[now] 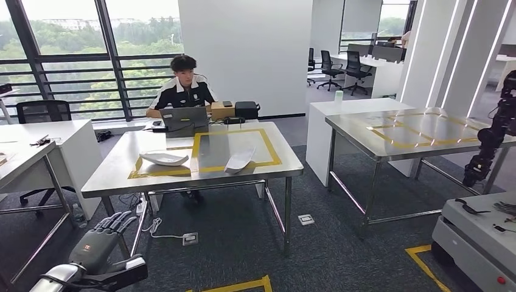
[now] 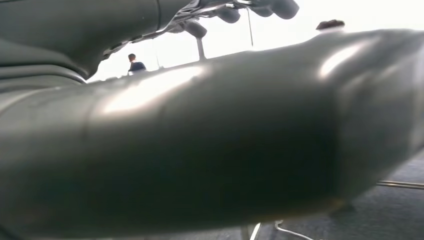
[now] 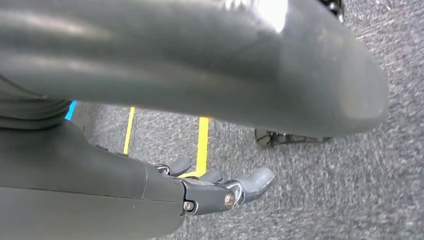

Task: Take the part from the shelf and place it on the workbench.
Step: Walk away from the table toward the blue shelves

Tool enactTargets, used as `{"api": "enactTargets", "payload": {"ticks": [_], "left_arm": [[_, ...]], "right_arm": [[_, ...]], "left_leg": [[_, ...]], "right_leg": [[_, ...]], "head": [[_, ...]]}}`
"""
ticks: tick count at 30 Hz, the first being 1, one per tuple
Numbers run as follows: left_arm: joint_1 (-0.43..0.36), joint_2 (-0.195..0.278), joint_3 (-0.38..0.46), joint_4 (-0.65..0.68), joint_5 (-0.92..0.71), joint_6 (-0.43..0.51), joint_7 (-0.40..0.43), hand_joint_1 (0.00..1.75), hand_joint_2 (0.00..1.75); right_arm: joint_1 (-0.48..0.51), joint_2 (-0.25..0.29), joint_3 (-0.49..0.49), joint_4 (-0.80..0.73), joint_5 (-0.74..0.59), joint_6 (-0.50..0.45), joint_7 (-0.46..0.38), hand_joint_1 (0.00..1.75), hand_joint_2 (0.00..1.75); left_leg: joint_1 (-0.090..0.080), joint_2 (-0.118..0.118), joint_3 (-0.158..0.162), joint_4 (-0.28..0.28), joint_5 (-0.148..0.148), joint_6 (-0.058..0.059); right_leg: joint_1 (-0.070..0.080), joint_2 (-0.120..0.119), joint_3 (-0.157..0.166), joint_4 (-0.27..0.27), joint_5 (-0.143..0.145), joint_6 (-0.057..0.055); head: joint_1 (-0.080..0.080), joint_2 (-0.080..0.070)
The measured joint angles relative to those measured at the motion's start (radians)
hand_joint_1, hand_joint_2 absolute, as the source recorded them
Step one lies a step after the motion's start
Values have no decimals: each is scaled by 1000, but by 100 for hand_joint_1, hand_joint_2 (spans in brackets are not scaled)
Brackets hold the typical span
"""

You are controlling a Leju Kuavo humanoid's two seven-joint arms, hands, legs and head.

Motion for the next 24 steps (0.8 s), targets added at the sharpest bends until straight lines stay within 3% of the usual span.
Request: {"api": "enactTargets", "payload": {"ticks": [1, 5, 8, 9, 10, 12, 14, 16, 20, 24], "left_arm": [[-1, -1, 0, 0, 2, 0, -2, 0, 0], [-3, -3, 0, 1, 10, 7, -5, 0, 0], [-4, -7, 0, 5, 12, 18, -2, 0, 0], [-4, -10, 0, 7, 12, 21, 0, 0, 44], [-4, -13, 0, 9, 12, 24, 2, 0, 87], [-3, -19, 0, 13, 12, 29, 7, 0, 175], [-1, -25, 0, 14, 12, 35, 12, 0, 175], [2, -29, 0, 14, 12, 41, 17, 0, 175], [8, -32, 0, 14, 12, 47, 19, 0, 175], [13, -32, 0, 13, 15, 51, 16, 0, 175]], "right_arm": [[2, 0, 0, 0, 0, 0, 0, 0, 0], [4, 1, -1, 0, 0, -1, -1, 0, 175], [5, 3, -1, 0, 1, -2, 7, 0, 44], [4, 3, -1, 0, 2, -2, 12, 0, 0], [4, 3, -1, 0, 2, -2, 18, 0, 0], [4, 3, -1, 0, 4, -2, 28, 0, 87], [4, 3, -1, 0, 7, -2, 34, 0, 175], [4, 3, -1, 0, 11, -2, 36, 0, 175], [4, 3, -1, 0, 18, -2, 39, 0, 0], [4, 3, -1, 0, 24, -2, 40, 0, 0]], "left_leg": [[0, 0, 0, -4, -3, 3], [-3, -2, 0, -10, -33, 51], [-4, -3, 2, -18, 9, 90], [-3, -3, 1, -21, 27, 97], [-3, -3, 0, -23, 43, 93], [0, -3, -3, -28, 51, 65], [2, -3, -4, -30, 53, 41], [3, -3, -4, -32, 52, 23], [6, -3, -5, -33, 48, -11], [6, -3, -7, -31, 46, -15]], "right_leg": [[0, -1, -1, -2, 3, -3], [-1, -2, -2, -6, 17, -16], [4, -2, -7, -5, 24, -25], [6, -2, -10, -5, 26, -27], [8, -2, -14, -4, 28, -28], [9, -2, -20, -2, 30, -29], [10, -2, -23, -1, 30, -29], [10, -2, -24, -1, 30, -29], [10, -2, -26, 0, 29, -28], [9, -3, -26, -1, 29, -25]], "head": [[0, 0], [0, 0], [-1, 0], [-1, 0], [0, 0], [0, 0], [0, 0], [0, 0], [0, 0], [0, 0]]}}
